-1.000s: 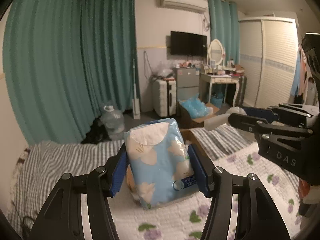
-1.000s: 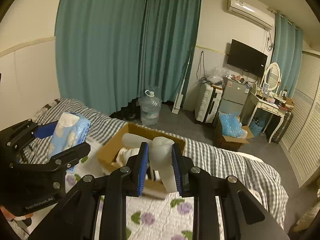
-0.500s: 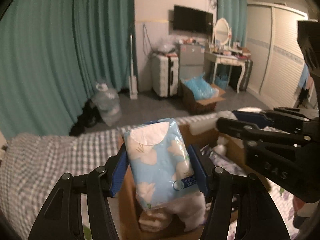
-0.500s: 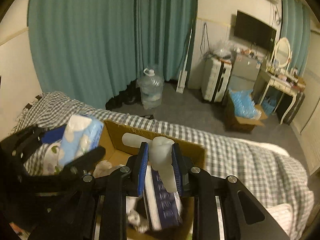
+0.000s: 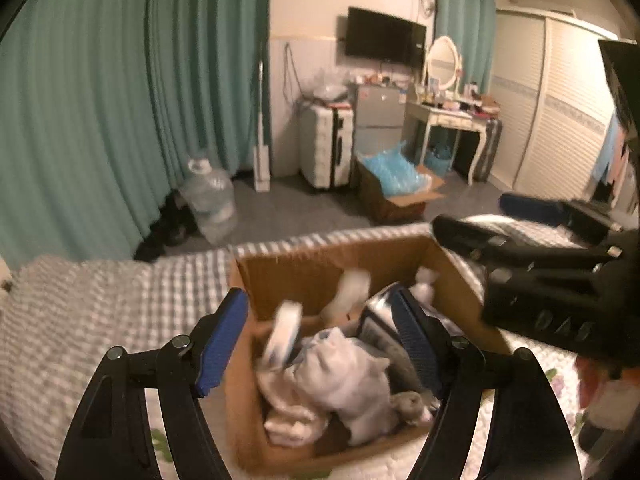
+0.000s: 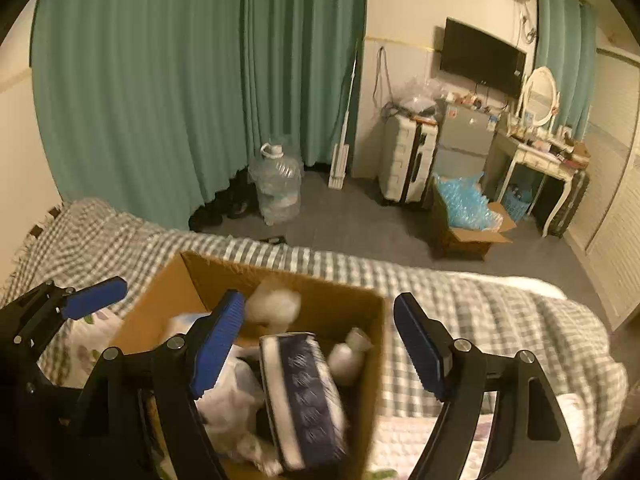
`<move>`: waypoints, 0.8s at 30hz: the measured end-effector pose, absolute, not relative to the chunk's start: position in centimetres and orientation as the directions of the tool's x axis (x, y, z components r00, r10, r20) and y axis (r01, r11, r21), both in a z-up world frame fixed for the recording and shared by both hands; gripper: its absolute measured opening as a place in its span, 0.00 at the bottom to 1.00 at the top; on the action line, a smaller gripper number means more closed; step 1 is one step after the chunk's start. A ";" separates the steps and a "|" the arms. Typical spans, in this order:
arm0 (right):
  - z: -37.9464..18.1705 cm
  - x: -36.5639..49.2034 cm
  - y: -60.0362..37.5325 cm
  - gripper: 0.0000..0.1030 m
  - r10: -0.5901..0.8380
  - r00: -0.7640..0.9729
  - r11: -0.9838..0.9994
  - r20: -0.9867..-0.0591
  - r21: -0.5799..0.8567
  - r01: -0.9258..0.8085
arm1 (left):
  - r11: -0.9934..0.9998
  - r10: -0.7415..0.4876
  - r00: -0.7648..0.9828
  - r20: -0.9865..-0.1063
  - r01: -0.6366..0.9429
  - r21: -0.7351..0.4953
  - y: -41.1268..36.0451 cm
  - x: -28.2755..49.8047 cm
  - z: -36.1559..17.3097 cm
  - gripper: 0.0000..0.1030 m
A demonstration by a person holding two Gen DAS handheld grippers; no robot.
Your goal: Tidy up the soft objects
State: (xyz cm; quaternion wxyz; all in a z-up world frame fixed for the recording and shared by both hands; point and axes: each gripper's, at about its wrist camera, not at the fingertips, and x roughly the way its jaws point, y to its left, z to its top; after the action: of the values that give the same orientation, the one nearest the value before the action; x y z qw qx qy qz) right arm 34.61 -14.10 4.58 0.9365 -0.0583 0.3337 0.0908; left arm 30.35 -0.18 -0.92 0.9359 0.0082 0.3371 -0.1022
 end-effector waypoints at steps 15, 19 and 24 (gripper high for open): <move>28.4 12.0 -20.7 0.98 0.113 0.945 0.991 -0.305 -0.039 -0.131 | 0.984 -0.129 0.971 -0.201 0.151 0.098 -0.7 8.7 22.6 0.94; 30.7 5.8 -21.1 0.98 0.140 0.958 0.986 -0.252 -0.048 -0.157 | 0.989 -0.096 0.990 -0.106 0.107 0.101 0.2 3.5 25.1 0.96; 30.2 0.6 -20.6 0.99 0.196 0.965 0.977 -0.175 -0.047 -0.207 | 0.989 -0.131 0.990 -0.046 0.134 0.064 1.1 -0.2 25.3 0.96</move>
State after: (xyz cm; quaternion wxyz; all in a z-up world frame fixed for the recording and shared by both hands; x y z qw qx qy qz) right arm 0.56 -20.60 30.23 0.9906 -0.0326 0.0851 0.1016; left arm -0.15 1.12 25.31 0.9970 0.0335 0.0208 -0.0663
